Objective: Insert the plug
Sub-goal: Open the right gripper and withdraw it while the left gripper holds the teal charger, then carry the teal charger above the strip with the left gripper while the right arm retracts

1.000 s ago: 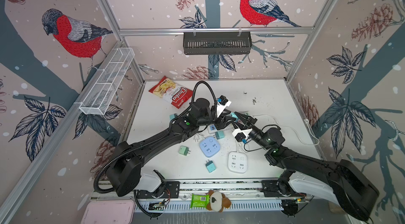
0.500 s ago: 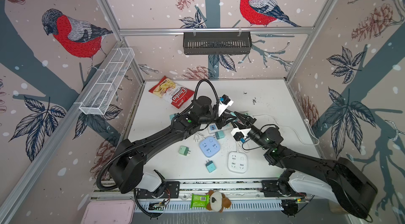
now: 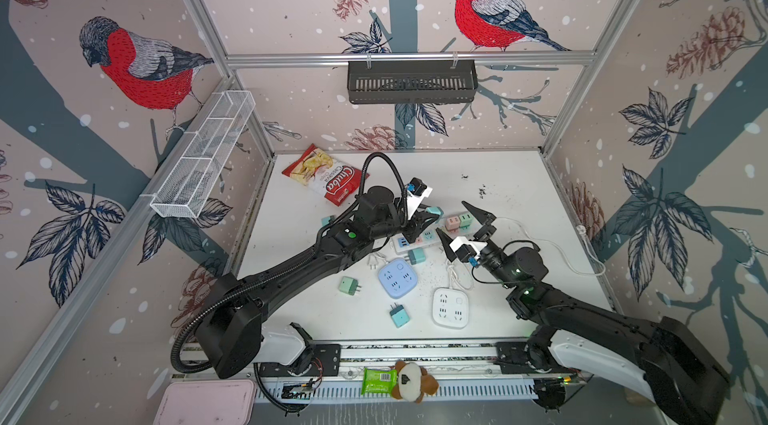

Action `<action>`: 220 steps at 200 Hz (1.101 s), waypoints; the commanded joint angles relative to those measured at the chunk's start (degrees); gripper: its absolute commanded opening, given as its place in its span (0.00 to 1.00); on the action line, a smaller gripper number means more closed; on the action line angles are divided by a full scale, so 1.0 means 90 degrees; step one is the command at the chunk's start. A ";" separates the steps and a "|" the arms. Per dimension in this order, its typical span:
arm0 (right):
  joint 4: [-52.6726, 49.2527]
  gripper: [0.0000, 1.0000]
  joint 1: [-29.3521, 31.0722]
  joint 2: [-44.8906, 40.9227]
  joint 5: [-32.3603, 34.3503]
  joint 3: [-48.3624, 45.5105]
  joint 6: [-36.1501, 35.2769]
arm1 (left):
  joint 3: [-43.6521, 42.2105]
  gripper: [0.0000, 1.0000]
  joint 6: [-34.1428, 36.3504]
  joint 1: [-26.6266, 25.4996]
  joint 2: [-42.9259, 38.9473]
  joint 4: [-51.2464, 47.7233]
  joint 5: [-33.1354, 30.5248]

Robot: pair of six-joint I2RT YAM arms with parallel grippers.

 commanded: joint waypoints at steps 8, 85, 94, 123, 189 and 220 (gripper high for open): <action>-0.0715 1.00 -0.0141 -0.0522 0.0906 0.0072 0.1717 | -0.0264 0.00 -0.0074 0.0211 -0.0138 0.0679 -0.0461; -0.1240 1.00 -0.1906 -0.2011 0.1311 -0.0605 0.4303 | 0.0593 0.00 0.2556 0.0159 0.0579 -0.0037 -0.0964; -0.1234 1.00 -0.2043 -0.1988 0.1139 -0.0588 0.4542 | 0.0978 0.00 0.2821 0.0150 0.0769 -0.0635 -0.1038; -0.1481 1.00 -0.2245 -0.1910 0.0240 -0.0440 0.4705 | 0.1426 0.00 0.3583 -0.0062 0.1005 -0.1747 -0.1502; -0.0681 1.00 -0.3417 -0.2409 -0.2229 -0.0798 0.6184 | 0.1046 0.00 0.3943 -0.0079 0.0738 -0.1837 -0.1779; 0.0696 1.00 -0.4508 -0.1481 -0.4143 -0.0615 0.7767 | 0.1001 0.00 0.4036 -0.0013 0.0979 -0.1789 -0.1817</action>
